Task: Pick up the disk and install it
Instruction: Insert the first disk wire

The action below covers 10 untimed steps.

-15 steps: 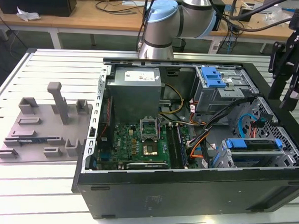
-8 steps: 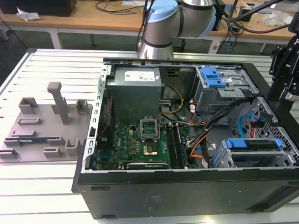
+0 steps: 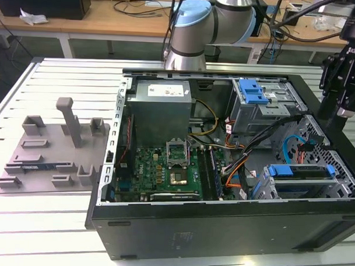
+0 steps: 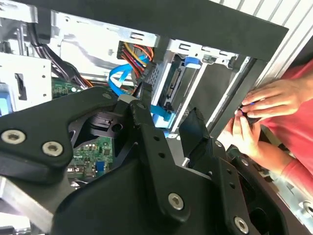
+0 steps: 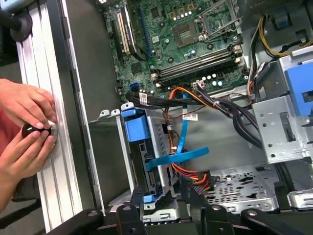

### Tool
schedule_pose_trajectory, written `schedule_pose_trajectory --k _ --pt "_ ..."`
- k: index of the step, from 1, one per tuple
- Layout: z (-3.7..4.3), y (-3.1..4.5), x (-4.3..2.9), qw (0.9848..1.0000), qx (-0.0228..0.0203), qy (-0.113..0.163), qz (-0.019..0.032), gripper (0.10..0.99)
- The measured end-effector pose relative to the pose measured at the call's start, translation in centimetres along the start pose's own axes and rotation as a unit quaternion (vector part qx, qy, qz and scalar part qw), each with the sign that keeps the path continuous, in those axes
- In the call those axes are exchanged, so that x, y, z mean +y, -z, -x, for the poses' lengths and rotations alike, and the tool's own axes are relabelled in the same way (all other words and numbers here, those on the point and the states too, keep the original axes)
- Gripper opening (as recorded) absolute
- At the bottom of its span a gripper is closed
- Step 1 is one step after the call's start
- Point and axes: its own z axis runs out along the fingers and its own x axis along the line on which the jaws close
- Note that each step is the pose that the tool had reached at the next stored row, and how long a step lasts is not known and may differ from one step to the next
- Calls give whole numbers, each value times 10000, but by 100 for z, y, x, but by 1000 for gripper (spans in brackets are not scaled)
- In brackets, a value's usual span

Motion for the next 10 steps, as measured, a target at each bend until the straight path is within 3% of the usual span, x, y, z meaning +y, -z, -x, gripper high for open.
schedule_pose_trajectory --k 2,6,9,10 --pt "65 10 12 9999 107 -12 -18 506" --pt "161 31 18 9996 273 -25 -38 506" --pt "199 33 18 9991 430 -24 -18 506" --pt "205 29 16 9989 458 -21 -8 506"
